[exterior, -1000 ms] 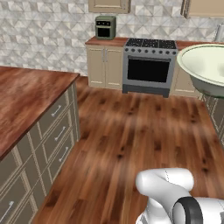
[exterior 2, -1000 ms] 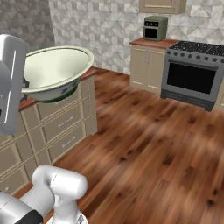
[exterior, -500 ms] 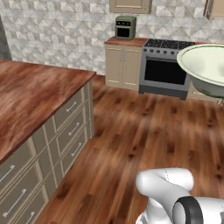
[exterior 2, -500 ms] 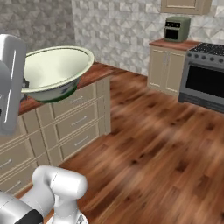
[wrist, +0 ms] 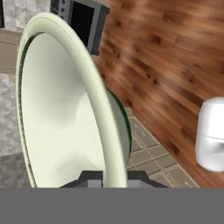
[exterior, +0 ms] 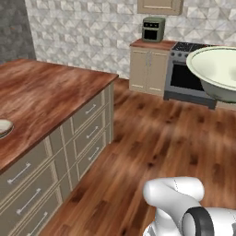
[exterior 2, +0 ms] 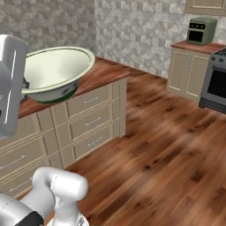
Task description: Move the bowls from the cabinet to the plates on the dining table.
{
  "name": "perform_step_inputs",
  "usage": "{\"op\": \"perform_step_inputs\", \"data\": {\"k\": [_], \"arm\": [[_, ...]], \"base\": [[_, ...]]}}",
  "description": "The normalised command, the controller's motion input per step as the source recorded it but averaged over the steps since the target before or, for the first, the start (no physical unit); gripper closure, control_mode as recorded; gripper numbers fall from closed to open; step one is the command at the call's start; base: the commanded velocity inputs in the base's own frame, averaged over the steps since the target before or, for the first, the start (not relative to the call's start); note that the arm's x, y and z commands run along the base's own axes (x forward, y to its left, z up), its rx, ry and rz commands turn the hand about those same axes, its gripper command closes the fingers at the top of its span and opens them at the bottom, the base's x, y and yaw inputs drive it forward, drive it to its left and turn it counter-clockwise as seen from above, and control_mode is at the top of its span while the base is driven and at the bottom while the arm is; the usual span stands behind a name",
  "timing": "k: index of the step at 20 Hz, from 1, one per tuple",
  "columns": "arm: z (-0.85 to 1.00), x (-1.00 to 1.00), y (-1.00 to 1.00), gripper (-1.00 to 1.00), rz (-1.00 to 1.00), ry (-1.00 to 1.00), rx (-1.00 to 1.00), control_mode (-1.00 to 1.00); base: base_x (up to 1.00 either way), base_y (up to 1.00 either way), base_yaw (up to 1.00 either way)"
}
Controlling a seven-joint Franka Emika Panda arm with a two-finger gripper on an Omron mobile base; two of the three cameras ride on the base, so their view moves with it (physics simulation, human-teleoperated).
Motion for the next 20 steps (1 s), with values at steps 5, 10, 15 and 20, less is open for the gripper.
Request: {"op": "perform_step_inputs", "data": {"k": [5,10,15,20], "arm": [[0.00,0.00,0.00,1.00,0.00,0.00,0.00,1.00],[0.00,0.00,0.00,1.00,0.00,0.00,0.00,1.00],[0.00,0.00,0.00,1.00,0.00,0.00,0.00,1.00],[0.00,0.00,0.00,1.00,0.00,0.00,0.00,1.00]], "base": [[0.00,0.00,0.25],[0.00,0.00,0.25],[0.00,0.00,0.25],[0.00,0.00,0.25]]}}
